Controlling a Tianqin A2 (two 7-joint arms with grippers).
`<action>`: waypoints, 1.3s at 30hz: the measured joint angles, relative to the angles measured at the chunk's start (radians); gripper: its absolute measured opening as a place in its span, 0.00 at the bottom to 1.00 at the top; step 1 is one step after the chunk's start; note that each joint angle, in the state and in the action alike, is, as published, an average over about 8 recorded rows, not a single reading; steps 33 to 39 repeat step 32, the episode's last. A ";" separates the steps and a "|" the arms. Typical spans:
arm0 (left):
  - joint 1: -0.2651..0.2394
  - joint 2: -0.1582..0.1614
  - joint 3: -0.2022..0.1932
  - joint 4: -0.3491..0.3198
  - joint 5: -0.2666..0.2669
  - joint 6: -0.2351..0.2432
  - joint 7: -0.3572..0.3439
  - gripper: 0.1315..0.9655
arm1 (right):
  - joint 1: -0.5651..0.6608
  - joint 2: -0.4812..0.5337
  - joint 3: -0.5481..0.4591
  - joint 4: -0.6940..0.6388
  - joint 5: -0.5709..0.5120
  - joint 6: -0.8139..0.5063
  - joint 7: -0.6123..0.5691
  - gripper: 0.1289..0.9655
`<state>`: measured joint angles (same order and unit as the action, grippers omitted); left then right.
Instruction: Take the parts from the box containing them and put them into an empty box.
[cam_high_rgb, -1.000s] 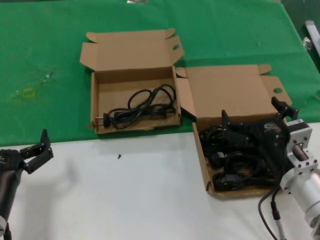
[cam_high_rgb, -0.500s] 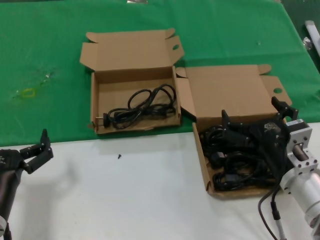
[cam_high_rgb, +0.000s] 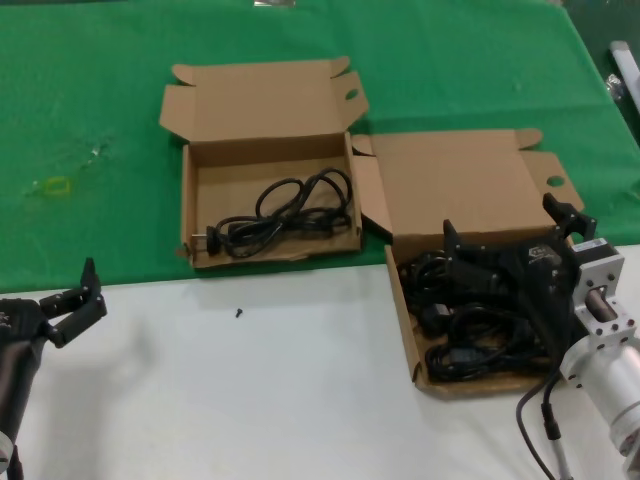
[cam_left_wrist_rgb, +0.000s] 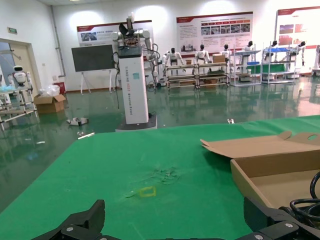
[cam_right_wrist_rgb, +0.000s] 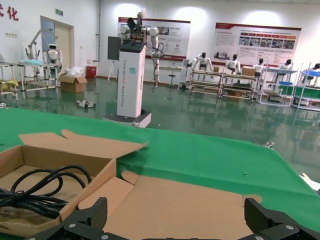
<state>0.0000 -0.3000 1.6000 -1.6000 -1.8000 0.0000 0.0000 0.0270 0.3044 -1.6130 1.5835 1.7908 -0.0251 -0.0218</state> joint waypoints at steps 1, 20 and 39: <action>0.000 0.000 0.000 0.000 0.000 0.000 0.000 1.00 | 0.000 0.000 0.000 0.000 0.000 0.000 0.000 1.00; 0.000 0.000 0.000 0.000 0.000 0.000 0.000 1.00 | 0.000 0.000 0.000 0.000 0.000 0.000 0.000 1.00; 0.000 0.000 0.000 0.000 0.000 0.000 0.000 1.00 | 0.000 0.000 0.000 0.000 0.000 0.000 0.000 1.00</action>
